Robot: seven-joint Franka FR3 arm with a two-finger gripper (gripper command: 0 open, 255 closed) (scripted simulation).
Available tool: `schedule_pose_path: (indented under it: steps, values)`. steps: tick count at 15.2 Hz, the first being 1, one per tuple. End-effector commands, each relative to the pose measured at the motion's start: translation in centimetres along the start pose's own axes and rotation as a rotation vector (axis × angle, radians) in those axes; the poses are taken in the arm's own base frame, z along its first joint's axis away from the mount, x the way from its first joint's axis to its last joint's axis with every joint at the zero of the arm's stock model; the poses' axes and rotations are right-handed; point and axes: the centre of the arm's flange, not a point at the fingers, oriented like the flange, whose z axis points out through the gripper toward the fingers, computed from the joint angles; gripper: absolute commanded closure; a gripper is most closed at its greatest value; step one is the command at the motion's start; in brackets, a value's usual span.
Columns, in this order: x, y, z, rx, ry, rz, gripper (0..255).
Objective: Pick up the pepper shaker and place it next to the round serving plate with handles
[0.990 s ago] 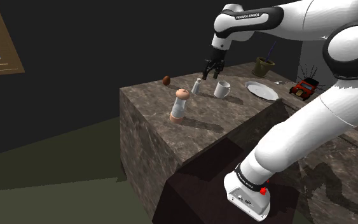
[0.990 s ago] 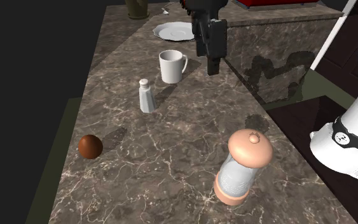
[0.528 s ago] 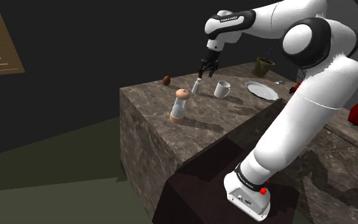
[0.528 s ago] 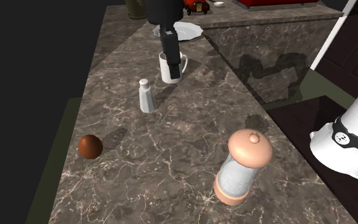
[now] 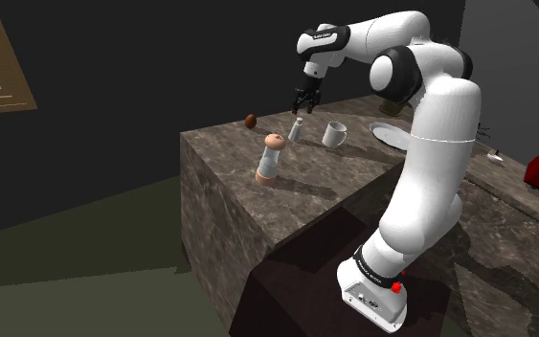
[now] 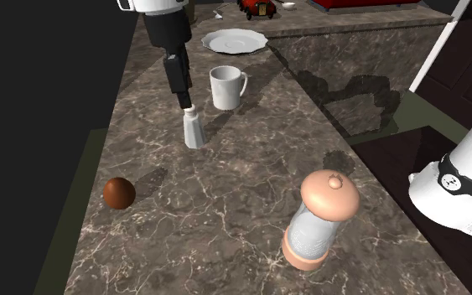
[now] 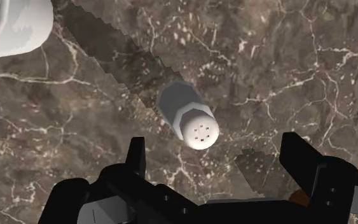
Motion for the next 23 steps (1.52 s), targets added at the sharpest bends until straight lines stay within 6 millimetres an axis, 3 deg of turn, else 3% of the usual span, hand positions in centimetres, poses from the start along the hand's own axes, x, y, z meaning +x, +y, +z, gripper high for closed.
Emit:
schedule_pose_path:
  steps: [1, 8, 15, 16, 23]
  values:
    - [0.9, 0.8, 1.0, 0.002, 0.001, 0.000, 0]
    - [0.8, 0.8, 4.5, 0.002, 0.001, 0.000, 0]
    - [0.9, 0.8, 4.5, 0.002, 0.000, 0.000, 0]
    - [0.9, 0.8, 4.5, 0.002, 0.000, 0.000, 255]
    - [0.8, 0.8, 4.5, 0.002, 0.000, 0.000, 255]
